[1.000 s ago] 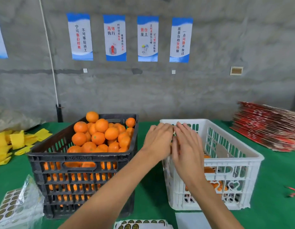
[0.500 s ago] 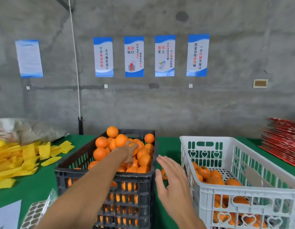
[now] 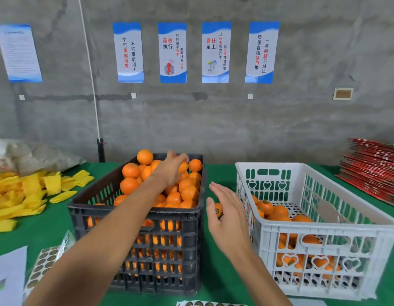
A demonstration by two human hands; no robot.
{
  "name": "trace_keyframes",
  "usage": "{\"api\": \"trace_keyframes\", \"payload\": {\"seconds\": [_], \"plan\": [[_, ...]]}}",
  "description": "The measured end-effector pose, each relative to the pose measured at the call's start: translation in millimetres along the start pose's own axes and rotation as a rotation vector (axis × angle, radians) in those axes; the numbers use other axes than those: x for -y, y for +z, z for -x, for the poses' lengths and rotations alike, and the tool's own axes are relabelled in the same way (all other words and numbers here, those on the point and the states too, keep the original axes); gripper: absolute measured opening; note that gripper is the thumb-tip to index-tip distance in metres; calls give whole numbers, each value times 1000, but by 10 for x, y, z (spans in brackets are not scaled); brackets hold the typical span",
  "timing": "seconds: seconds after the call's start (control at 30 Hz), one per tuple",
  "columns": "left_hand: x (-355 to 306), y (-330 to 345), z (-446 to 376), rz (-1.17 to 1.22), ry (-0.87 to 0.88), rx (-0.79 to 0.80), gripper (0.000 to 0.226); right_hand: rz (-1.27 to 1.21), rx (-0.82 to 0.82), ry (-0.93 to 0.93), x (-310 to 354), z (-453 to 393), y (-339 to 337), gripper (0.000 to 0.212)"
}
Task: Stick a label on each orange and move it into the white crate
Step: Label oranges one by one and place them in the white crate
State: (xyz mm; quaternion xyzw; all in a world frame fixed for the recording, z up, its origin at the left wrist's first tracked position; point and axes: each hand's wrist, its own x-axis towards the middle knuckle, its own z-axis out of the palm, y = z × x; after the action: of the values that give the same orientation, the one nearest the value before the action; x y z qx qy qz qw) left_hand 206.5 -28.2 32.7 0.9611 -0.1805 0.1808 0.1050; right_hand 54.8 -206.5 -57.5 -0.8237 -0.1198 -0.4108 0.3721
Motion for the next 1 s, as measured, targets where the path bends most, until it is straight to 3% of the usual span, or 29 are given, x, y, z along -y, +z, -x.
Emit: {"api": "trace_keyframes", "payload": {"seconds": [0.13,0.23,0.33,0.47,0.53,0.67,0.83,1.0], "plan": [[-428,-186,582,270,254,-442,52,-121,-19,63,113,-62,-114,53],[-720,-28,1175,410,378,-585,65,-312,15,117,202,16,-213,71],[-878,339,1686,451,409,-672,67,-363,-18,136,143,318,-269,72],[-866,958,2141,504,332,-424,73,-225,103,83,-153,940,-213,70],[-797,1235,2306,531,283,-235,73,-165,281,108,-336,1166,-174,81],[-544,1629,2564,574,115,-49,70,-151,711,226,-667,1420,-111,89],[-414,1812,2772,588,75,13,68,-37,966,154,-886,1619,-5,82],[-355,1818,2858,798,-122,-50,61,74,970,36,-954,1638,-28,79]]}}
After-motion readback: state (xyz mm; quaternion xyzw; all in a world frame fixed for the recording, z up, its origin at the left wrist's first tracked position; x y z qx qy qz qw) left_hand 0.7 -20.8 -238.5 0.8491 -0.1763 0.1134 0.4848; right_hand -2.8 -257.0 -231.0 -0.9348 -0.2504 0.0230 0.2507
